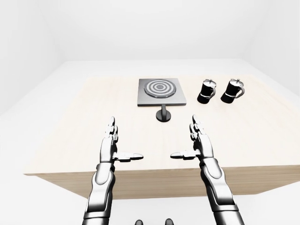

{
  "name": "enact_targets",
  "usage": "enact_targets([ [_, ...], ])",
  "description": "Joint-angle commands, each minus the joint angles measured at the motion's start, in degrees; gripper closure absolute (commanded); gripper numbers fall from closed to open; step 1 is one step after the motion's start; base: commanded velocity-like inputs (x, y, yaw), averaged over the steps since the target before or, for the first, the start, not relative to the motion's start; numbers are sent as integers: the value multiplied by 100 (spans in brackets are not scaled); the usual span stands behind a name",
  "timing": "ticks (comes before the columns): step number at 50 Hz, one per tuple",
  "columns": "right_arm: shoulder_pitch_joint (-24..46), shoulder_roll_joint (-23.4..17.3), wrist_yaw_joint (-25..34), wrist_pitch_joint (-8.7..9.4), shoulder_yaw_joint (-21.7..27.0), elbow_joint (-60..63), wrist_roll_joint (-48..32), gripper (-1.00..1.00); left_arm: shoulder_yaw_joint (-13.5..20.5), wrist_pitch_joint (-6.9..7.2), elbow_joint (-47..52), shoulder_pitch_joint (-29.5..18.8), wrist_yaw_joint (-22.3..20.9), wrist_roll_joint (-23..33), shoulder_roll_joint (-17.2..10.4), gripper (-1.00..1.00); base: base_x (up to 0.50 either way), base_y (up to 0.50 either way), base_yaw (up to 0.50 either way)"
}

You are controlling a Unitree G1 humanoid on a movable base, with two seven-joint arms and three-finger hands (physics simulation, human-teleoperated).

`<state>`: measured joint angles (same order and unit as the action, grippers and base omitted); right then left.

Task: Turn off the stove.

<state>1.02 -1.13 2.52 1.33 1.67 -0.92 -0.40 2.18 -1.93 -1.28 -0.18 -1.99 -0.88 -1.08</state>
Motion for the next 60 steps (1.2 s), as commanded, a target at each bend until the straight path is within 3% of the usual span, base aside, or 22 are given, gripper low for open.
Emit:
enact_targets([
  [1, 11, -6, -3, -4, 7, -20, -11, -100, -7, -24, -18, -6, 10, 15, 5, -100, 0, 18, 0],
  [3, 8, 3, -16, 59, -4, 45, -19, -100, -9, -4, 14, 7, 9, 15, 3, -100, 0, 15, 0],
  [7, 18, -6, -14, -12, 15, -40, -10, -100, -10, -16, 10, 5, 8, 16, 3, -100, 0, 7, 0],
  [11, 16, 3, -27, 61, -4, 24, -22, -100, -9, -9, 30, 15, 4, 14, 3, -100, 0, 3, 0],
  [17, 23, -7, -15, 5, 3, -47, -24, -100, -12, -9, 43, 27, 1, 18, 4, -100, 0, 3, 0],
  [24, 24, 3, -29, 105, -9, 22, -36, -100, -10, -42, -14, 4, 4, 21, 6, -100, 0, 7, 0],
  [33, 42, -3, -20, 79, 1, -31, -26, -100, -14, -27, 21, 20, 1, 26, 2, -100, 0, 23, 0],
  [38, 48, -4, -15, 59, 7, -51, -15, -100, -12, -107, -88, -14, 10, 40, 3, -100, 0, 23, 0],
  [41, 47, -4, -16, 37, 12, -65, -8, -100, -18, -49, -8, 10, 9, 41, 3, -100, 0, 2, 0],
  [54, 35, -11, 17, 0, 10, -64, 24, -100, -14, -113, -99, -20, 14, 44, 6, -100, 7, 0, 0],
  [60, 38, -14, 27, -13, 20, -89, 31, -100, -25, -68, 20, 35, 15, 45, 10, -100, 28, 0, 0],
])
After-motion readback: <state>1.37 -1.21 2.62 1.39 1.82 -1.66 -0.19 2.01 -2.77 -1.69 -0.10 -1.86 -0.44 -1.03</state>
